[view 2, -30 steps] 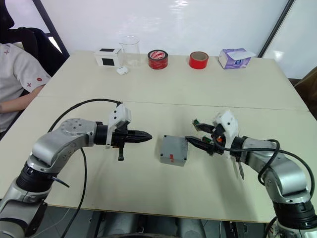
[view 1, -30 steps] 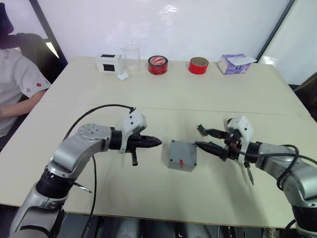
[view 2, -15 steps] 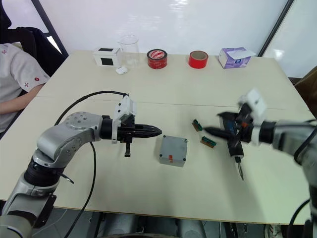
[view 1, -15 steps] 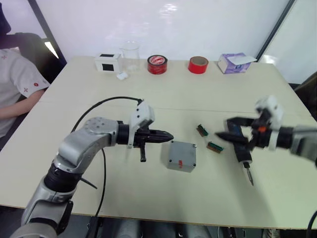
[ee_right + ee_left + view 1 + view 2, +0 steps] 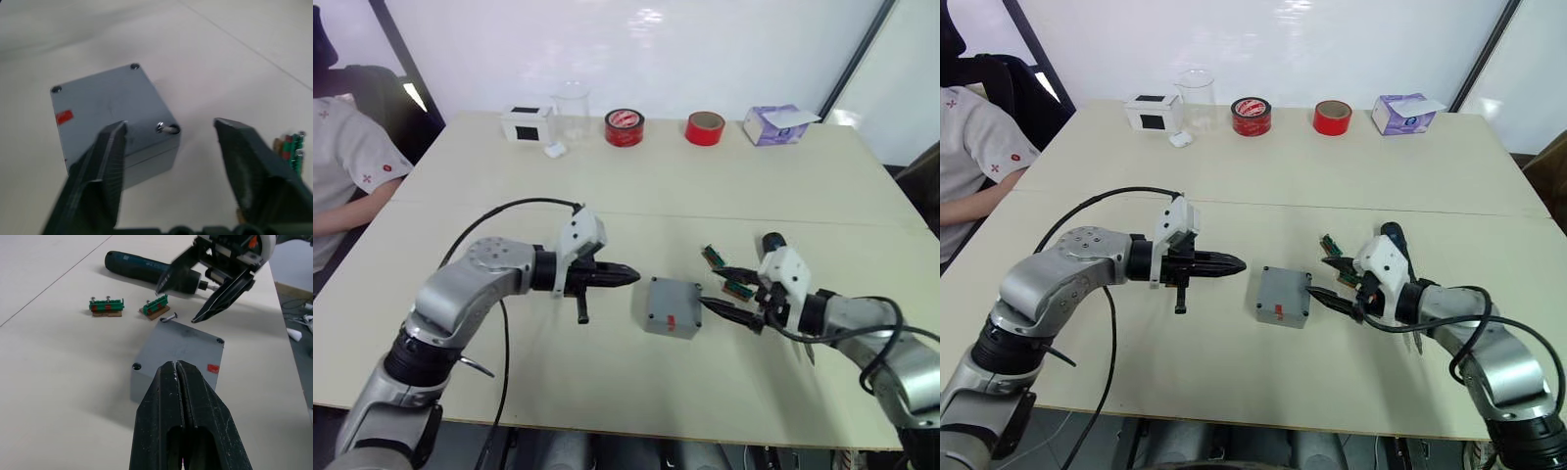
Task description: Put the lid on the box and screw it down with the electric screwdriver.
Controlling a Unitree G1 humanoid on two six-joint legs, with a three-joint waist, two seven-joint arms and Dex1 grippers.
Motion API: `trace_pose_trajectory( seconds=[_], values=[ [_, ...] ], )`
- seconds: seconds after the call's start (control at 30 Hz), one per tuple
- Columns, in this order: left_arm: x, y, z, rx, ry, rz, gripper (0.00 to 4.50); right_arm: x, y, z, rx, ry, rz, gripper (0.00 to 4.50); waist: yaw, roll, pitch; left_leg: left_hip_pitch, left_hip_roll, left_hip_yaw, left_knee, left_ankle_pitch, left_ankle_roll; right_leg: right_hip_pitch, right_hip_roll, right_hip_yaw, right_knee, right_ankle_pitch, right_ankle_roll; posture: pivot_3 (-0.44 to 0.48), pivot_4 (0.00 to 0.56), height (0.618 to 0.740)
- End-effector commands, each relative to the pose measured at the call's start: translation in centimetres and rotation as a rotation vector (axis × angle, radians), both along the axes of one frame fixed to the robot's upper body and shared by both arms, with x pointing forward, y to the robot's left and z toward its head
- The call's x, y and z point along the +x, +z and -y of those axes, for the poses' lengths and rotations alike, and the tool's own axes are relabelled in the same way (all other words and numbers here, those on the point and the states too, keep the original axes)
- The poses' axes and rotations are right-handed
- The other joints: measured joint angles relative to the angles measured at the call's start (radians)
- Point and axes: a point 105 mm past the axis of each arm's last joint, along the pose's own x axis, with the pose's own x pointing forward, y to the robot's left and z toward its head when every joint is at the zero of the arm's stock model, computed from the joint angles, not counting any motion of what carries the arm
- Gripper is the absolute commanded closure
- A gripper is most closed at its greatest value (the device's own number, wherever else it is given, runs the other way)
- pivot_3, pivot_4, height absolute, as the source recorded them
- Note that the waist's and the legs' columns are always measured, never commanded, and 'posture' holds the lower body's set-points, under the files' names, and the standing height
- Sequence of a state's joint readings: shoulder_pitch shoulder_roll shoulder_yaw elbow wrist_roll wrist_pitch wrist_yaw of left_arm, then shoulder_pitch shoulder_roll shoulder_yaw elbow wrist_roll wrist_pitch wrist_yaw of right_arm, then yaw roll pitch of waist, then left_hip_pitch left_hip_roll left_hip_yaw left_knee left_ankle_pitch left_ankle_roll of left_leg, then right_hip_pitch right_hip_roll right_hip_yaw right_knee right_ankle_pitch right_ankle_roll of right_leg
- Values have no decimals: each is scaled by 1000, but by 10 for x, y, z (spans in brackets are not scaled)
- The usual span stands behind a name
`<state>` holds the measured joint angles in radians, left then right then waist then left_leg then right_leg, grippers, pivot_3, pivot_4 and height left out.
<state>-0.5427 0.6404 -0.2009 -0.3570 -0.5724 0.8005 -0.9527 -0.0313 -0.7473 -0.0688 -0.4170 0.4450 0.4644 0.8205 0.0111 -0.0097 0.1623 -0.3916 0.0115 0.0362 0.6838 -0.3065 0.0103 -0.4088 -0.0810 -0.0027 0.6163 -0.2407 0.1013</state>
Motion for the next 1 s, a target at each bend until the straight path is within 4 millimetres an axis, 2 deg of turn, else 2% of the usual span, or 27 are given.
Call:
trace_pose_trajectory(
  seconds=[0.03,0.23,0.33,0.43,0.47,1.0],
  values=[
    [-1,10,-2,-11,3,35,4500,3,2,-3,9,0,47,2155,0,0,0,0,0,0,0,0,0,0,0,0,0,0,0,0,150,740],
    [0,10,-3,-11,8,32,4500,5,0,-3,21,-8,56,2155,0,0,0,0,0,0,0,0,0,0,0,0,0,0,0,0,150,740],
    [0,9,-3,-9,8,31,4500,5,1,-3,27,-9,61,2839,0,0,0,0,0,0,0,0,0,0,0,0,0,0,0,0,150,740],
    [0,8,-2,-6,9,30,4500,5,2,-3,34,-7,63,4111,0,0,0,0,0,0,0,0,0,0,0,0,0,0,0,0,150,740],
    [1,8,-3,-6,10,29,4500,5,1,-3,34,-5,62,4377,0,0,0,0,0,0,0,0,0,0,0,0,0,0,0,0,150,740],
    [-1,0,-1,8,15,27,4500,7,7,-3,16,20,18,4377,0,0,0,0,0,0,0,0,0,0,0,0,0,0,0,0,150,740]
  ],
)
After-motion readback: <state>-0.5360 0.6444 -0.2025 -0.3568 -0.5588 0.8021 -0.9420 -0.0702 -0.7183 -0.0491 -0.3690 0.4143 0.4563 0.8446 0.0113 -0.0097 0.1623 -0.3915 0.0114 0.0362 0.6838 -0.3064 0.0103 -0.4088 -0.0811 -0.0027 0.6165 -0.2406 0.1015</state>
